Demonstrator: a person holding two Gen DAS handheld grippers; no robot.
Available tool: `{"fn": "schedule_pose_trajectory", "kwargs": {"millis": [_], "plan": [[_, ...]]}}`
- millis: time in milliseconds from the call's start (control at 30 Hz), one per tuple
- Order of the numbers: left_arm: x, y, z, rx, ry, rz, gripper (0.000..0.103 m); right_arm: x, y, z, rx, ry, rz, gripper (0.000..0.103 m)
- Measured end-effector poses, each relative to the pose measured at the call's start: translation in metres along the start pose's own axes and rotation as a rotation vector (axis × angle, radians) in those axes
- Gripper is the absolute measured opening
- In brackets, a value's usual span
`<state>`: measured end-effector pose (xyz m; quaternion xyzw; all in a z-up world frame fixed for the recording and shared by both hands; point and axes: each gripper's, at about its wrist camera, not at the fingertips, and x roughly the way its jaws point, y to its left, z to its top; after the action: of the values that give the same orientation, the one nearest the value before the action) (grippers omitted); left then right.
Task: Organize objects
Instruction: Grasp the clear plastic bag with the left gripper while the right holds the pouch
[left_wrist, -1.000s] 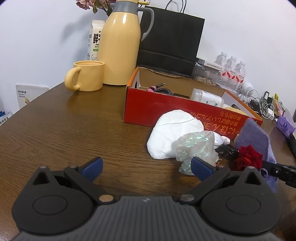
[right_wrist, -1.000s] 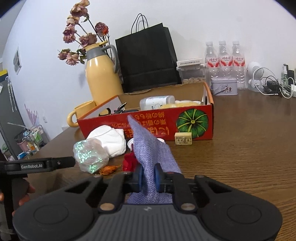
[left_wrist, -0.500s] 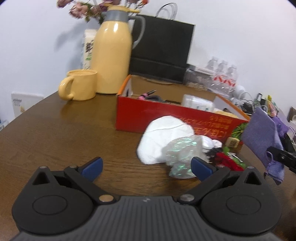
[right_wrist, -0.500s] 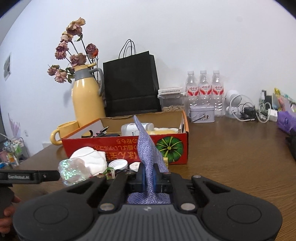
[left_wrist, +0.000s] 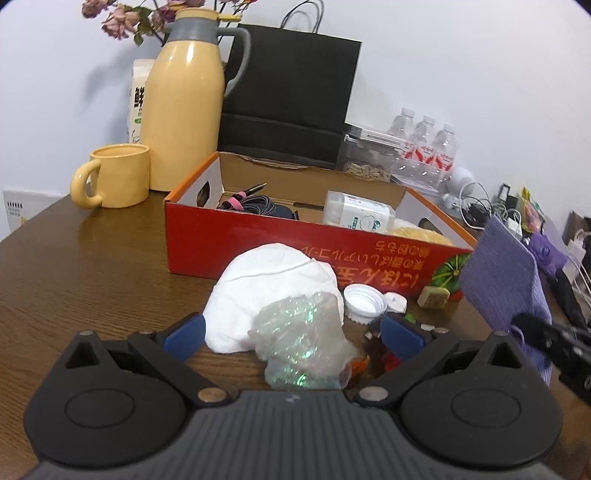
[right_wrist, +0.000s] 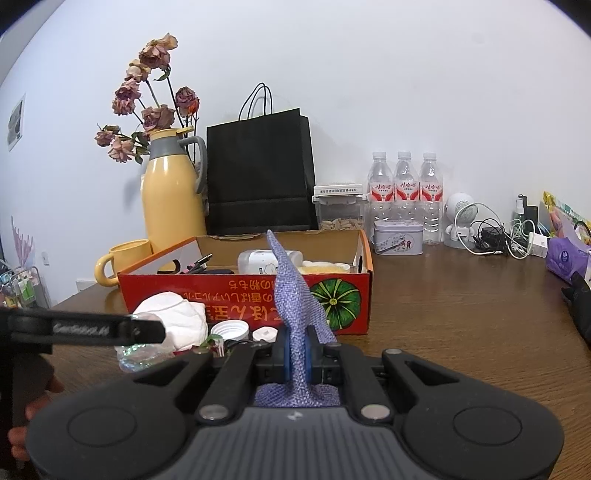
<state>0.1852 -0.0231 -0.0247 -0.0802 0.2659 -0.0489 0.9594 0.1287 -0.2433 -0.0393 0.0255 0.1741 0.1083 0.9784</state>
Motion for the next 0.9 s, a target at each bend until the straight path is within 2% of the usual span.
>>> {"fn": "schedule_pose_trajectory", "kwargs": {"millis": [33, 67, 100, 133, 167, 533, 900], "plan": [[0.001, 0.001, 0.0, -0.01, 0.002, -0.001, 0.1, 0.0, 0.0, 0.0, 0.0, 0.001, 0.001, 0.007], [0.002, 0.001, 0.0, -0.019, 0.003, -0.001, 0.087, 0.0, 0.0, 0.0, 0.0, 0.003, 0.001, 0.007], [0.002, 0.002, 0.0, -0.029, 0.007, 0.0, 0.063, 0.001, 0.0, 0.0, -0.001, 0.005, 0.002, 0.007], [0.004, 0.003, 0.0, -0.038, 0.02, -0.001, 0.048, 0.002, 0.001, -0.001, -0.003, 0.007, 0.001, 0.007], [0.006, 0.004, 0.0, -0.049, 0.038, -0.009, 0.038, 0.002, 0.001, -0.001, -0.005, 0.009, 0.0, 0.007], [-0.008, 0.009, -0.004, -0.061, -0.024, 0.008, 0.036, 0.002, 0.002, -0.001, -0.012, 0.009, -0.007, 0.007], [-0.022, -0.002, 0.004, -0.01, -0.077, 0.008, 0.036, -0.004, 0.013, 0.004, -0.075, -0.019, -0.024, 0.007]]}}
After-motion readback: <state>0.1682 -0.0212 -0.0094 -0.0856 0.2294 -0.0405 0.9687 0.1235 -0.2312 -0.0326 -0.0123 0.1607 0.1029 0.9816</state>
